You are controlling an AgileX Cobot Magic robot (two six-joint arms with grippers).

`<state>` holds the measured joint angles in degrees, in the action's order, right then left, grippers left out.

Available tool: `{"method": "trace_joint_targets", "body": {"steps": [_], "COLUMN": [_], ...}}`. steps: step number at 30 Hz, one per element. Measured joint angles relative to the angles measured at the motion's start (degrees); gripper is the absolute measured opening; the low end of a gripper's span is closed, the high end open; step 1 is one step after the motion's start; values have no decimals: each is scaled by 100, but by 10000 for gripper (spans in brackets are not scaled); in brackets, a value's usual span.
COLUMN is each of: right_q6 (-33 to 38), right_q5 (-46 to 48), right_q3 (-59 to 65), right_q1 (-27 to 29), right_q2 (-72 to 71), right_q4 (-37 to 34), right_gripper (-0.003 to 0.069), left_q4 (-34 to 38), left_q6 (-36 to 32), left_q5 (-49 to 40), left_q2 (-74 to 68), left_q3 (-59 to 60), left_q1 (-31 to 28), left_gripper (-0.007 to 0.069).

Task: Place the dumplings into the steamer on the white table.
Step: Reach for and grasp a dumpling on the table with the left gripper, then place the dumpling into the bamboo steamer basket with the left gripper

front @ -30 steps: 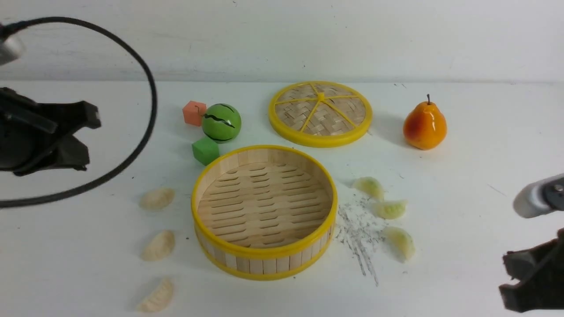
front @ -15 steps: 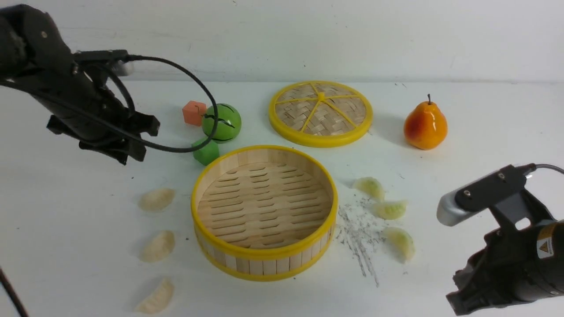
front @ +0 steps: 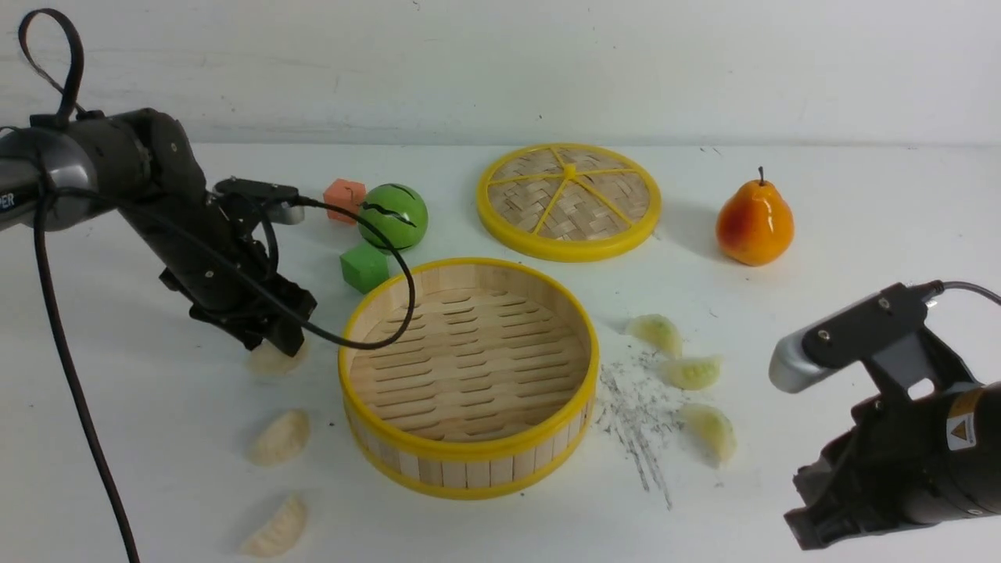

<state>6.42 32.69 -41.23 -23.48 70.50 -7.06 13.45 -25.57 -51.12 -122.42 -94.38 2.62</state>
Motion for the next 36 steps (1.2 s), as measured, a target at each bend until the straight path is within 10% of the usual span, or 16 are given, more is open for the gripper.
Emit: {"method": "trace_joint_targets", "body": {"steps": [7, 26, 36], "right_q6": [0, 19, 19], "right_q5": [-26, -26, -38], "right_q3": [0, 0, 0], "right_q1": [0, 0, 0], "right_q2": [0, 0, 0], "right_q4": [0, 0, 0], "right_gripper": [-15, -5, 0], "left_q4": [-51, 582, 294], "left_q6": [36, 1976, 3047], "left_q5": [0, -903, -385], "left_q2": [-23, 847, 624], "left_q3": [-43, -838, -981], "left_q1": [0, 34, 1512], "left_gripper": [182, 179, 173]}}
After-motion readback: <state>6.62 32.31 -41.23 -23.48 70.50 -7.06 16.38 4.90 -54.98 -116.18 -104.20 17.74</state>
